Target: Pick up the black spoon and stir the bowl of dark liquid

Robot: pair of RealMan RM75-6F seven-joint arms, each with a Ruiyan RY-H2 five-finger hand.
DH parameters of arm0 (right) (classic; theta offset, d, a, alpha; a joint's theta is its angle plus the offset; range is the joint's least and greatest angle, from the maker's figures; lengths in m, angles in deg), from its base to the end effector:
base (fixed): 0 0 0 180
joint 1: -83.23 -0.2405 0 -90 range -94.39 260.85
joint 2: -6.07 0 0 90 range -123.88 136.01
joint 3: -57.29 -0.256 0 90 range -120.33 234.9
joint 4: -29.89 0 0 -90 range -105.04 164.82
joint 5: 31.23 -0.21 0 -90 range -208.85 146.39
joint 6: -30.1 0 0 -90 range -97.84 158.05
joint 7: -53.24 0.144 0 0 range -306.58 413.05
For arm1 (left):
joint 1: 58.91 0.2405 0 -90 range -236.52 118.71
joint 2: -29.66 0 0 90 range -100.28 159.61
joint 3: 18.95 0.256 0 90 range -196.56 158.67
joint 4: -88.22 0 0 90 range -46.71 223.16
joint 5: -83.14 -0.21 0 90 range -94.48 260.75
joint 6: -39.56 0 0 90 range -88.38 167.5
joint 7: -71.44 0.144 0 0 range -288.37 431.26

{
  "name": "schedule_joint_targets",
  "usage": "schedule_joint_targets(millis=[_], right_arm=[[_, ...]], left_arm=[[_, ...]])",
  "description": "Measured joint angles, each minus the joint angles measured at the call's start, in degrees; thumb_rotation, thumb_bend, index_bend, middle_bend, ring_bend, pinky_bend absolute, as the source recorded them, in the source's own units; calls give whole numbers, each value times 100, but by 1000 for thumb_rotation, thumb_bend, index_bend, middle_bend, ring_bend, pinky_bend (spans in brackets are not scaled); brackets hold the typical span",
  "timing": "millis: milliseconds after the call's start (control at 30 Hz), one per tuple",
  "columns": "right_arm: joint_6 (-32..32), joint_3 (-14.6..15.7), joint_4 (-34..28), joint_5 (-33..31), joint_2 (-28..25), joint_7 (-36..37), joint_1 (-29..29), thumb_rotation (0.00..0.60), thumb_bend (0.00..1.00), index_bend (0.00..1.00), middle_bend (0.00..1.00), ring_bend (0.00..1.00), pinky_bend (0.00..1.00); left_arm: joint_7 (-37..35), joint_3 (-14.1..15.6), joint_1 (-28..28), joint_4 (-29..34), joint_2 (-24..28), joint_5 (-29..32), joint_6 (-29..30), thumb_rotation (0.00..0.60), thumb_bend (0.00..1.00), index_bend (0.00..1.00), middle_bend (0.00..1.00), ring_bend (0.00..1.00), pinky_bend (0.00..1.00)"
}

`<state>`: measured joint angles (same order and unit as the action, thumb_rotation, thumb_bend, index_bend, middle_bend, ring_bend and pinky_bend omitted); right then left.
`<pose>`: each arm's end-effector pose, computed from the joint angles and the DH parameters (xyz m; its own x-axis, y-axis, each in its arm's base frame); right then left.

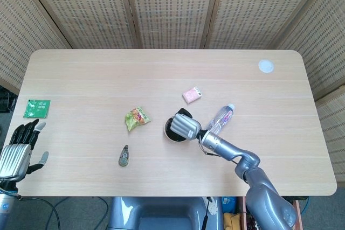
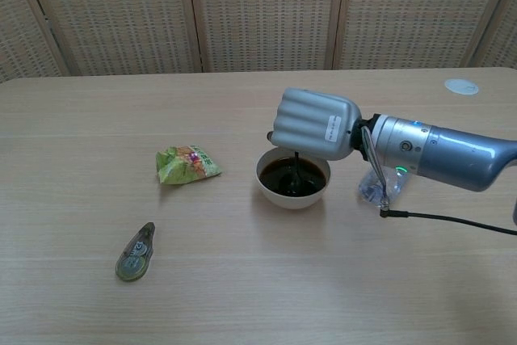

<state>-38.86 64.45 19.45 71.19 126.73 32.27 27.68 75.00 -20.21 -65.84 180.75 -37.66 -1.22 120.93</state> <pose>-0.1212 -0.3902 -0.0974 0.7152 0.6599 0.2301 0.1900 -0.5004 0.8447 -0.3078 0.1852 0.1295 0.3986 0.0859 0.9131 0.9170 -0.0216 -0.3983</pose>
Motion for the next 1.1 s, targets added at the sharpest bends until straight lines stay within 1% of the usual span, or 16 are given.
schedule_joint_targets(millis=[533, 833, 1100], right_arm=[[112, -125, 3, -171, 150, 5, -253, 600, 701, 740, 910, 917, 988], [52, -41, -20, -139, 157, 16, -105, 600, 704, 758, 912, 917, 988], [-51, 26, 1, -124, 11, 91, 79, 600, 713, 765, 912, 917, 988]], left_arm=[[-85, 16, 59, -73, -4, 19, 43, 600, 407, 0, 0, 0, 0], [-79, 15, 36, -60, -5, -25, 32, 600, 407, 0, 0, 0, 0], [-15, 1, -8, 15, 0, -83, 23, 600, 406, 0, 0, 0, 0]])
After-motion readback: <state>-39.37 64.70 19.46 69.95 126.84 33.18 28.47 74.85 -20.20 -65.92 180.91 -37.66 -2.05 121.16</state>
